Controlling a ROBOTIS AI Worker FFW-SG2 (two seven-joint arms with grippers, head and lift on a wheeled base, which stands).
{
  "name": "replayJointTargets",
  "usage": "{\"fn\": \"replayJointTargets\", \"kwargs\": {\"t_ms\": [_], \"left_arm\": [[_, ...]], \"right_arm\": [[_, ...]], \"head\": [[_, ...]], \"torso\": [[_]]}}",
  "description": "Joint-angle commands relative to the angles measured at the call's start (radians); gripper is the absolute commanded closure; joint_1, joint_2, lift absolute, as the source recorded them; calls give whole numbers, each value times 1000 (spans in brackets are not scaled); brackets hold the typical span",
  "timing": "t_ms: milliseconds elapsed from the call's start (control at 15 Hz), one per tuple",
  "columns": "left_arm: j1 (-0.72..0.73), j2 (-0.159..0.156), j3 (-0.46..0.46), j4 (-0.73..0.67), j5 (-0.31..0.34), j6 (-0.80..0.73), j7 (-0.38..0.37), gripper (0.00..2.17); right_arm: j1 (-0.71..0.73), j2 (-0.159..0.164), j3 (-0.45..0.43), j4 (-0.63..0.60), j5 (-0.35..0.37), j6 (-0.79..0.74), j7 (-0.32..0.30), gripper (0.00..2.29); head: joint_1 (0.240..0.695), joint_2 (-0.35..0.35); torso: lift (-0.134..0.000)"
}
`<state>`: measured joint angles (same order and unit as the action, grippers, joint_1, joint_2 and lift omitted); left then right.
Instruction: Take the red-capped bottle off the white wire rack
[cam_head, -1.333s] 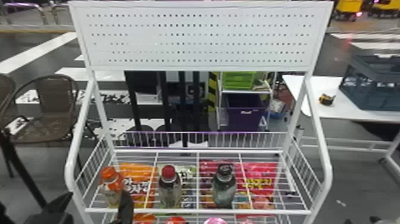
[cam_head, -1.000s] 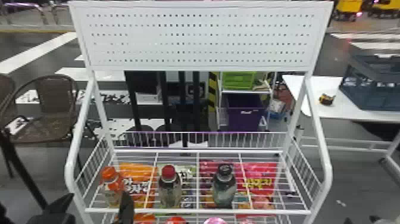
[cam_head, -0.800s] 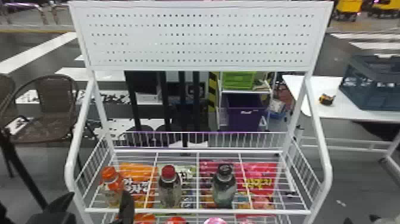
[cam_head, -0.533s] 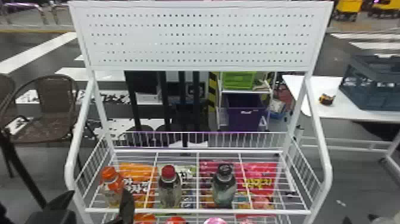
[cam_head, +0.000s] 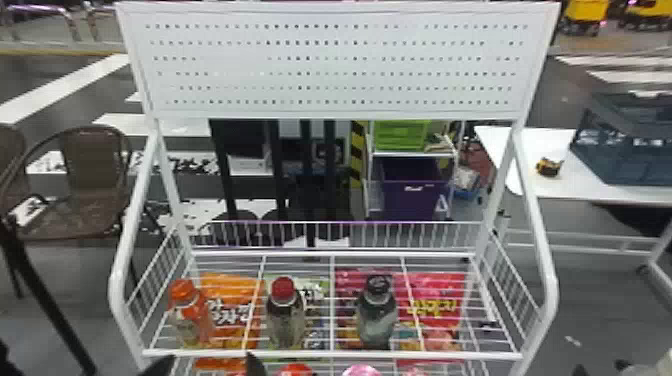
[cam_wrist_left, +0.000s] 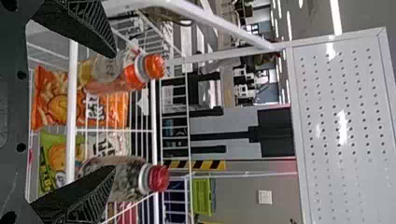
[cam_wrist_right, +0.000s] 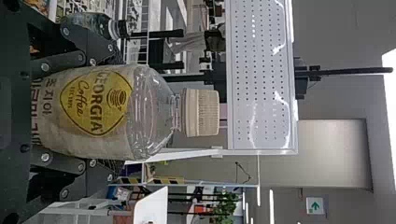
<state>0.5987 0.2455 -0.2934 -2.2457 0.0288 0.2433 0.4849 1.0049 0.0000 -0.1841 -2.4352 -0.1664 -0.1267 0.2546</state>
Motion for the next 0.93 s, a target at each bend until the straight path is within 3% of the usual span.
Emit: {"fn": "replayJointTargets", "kwargs": {"t_ms": [0, 200, 400, 600, 867], "left_arm": [[-68, 0, -98, 170, -38, -66, 43, 29], [-160, -15, -161, 334, -35, -124, 72, 29], [-234, -58, -176, 462, -23, -238, 75, 29], [-315, -81, -222, 589, -1, -354, 101, 29], [-396, -107, -227, 750, 31, -535, 83, 29]], "right_arm": [[-3, 0, 0, 2, 1, 0, 0, 1426], [0, 0, 0, 4, 1, 0, 0, 1426], [11, -3, 0, 4, -4, -12, 0, 1426], [20, -3, 0, 2, -5, -24, 0, 1426], [38, -3, 0, 2, -7, -52, 0, 1426]], "head": [[499, 0], [499, 0], [499, 0], [499, 0], [499, 0]], "torso": [[0], [0], [0], [0], [0]]}}
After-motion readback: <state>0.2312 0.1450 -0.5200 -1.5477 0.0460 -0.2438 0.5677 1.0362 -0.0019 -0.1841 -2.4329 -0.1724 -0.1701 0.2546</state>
